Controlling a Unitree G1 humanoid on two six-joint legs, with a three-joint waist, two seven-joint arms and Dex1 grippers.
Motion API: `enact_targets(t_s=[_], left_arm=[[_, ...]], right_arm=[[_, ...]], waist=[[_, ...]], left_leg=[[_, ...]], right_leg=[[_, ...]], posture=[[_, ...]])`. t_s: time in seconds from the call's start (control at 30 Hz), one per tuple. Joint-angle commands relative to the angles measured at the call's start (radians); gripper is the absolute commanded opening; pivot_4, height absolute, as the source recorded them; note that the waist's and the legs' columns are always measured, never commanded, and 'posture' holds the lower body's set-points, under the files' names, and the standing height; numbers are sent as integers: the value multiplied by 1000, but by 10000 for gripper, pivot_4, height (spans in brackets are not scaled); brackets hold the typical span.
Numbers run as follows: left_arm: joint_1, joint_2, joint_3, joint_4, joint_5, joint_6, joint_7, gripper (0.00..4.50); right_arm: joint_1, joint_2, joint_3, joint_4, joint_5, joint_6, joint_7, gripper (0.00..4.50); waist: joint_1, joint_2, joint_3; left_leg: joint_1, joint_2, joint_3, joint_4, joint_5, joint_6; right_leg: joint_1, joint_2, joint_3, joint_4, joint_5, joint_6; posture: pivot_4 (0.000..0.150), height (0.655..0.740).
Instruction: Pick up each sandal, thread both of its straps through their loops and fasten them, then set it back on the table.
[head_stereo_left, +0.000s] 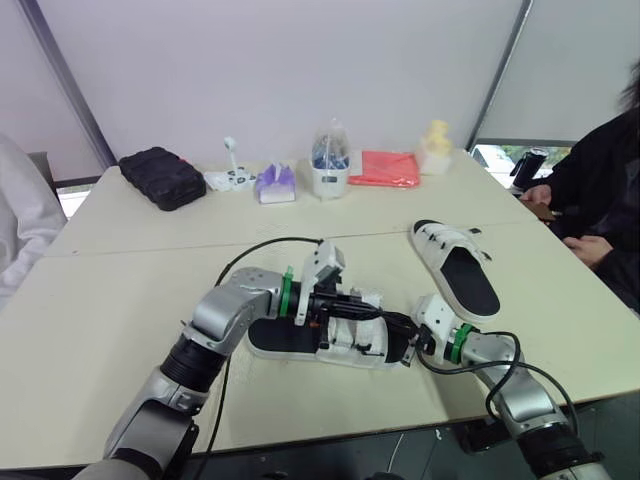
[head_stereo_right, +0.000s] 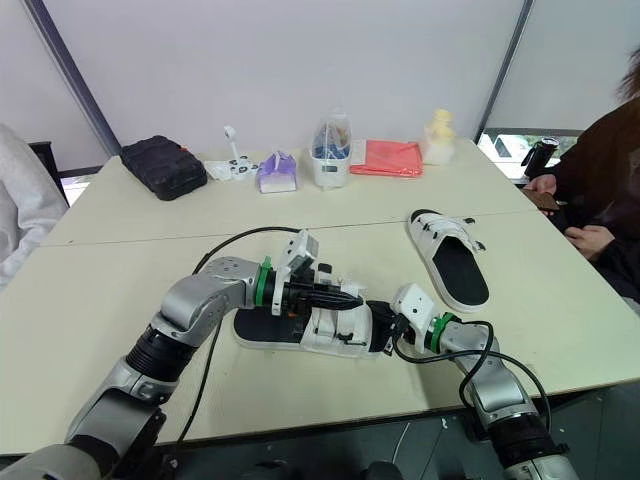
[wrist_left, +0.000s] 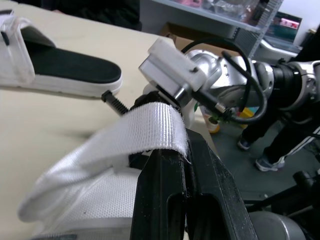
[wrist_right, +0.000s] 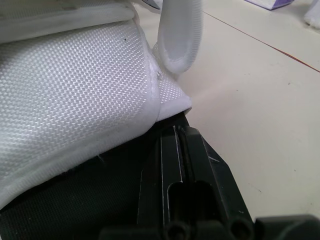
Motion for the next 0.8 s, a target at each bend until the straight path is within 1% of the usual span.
enact_targets(t_s=[0.03,0.07,0.13,0.23,0.37,0.5,0.6,0.8], left_arm=[[15,-15,0,-11,24,-53,13,5672],[21,-16,-2,-12,30,-60,14,8709],[29,-21,6,-17,30,-46,34,17648],[60,-11,50,-70,-8,24,78,17648],[135,11,112,-209,-82,136,138,17648],[201,14,128,-312,-135,226,196,17648],[215,9,124,-330,-144,243,227,17648],[193,1,63,-296,-103,222,247,17648]], right_arm=[[60,9,63,72,-53,65,4,0],[62,10,64,71,-54,65,3,0],[64,10,64,71,-54,66,4,0],[63,10,63,72,-53,66,2,0],[63,11,62,79,-54,62,2,0],[53,21,69,93,-57,58,2,0],[44,26,73,101,-59,56,3,0],[32,32,72,114,-63,49,6,0]], waist=[[0,0,0],[0,0,0],[0,0,0],[-1,0,0],[-1,0,0],[0,0,0],[-1,0,0],[-5,0,0]], left_leg=[[0,0,0,0,0,0],[0,0,0,0,0,0],[0,0,0,-1,0,0],[0,0,0,0,0,0],[0,1,0,-1,0,0],[0,1,0,-1,0,0],[0,1,0,-1,0,0],[1,1,0,-1,0,0]], right_leg=[[0,0,0,0,0,0],[0,0,0,0,0,0],[0,0,0,0,0,0],[0,0,0,0,0,0],[-1,0,0,0,0,0],[-1,0,0,0,0,0],[0,0,0,0,0,0],[0,1,0,0,0,-1]], posture=[[1500,7400],[1500,7400],[1500,7400],[1500,7400],[1500,7400],[1500,7400],[1500,7400],[1500,7400]])
